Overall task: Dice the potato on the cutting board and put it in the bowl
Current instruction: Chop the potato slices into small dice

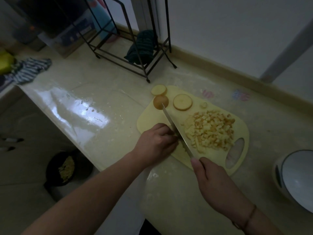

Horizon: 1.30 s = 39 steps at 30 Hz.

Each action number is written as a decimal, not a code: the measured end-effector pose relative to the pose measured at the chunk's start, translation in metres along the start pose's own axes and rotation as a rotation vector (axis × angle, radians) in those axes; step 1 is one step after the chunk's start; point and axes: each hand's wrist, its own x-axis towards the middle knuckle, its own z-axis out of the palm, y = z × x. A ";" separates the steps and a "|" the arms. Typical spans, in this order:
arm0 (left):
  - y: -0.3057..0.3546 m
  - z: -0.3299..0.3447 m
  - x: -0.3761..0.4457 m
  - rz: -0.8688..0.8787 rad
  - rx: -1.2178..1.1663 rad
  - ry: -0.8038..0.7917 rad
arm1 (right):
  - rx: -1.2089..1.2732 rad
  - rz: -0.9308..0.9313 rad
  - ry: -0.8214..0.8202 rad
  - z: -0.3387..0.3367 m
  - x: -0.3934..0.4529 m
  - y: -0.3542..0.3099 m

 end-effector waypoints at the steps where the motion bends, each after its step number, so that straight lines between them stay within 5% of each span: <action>1: 0.000 0.000 0.000 -0.003 -0.003 0.002 | -0.004 0.009 -0.009 -0.001 0.004 -0.001; 12: 0.006 -0.007 0.008 -0.049 -0.035 -0.033 | 0.166 0.104 -0.048 -0.019 0.013 0.013; 23: -0.004 -0.015 0.000 0.051 -0.004 -0.035 | 0.055 -0.047 -0.028 -0.012 -0.007 0.000; 39: -0.004 -0.009 -0.001 -0.033 -0.028 -0.051 | -0.045 0.014 -0.035 -0.006 -0.027 0.009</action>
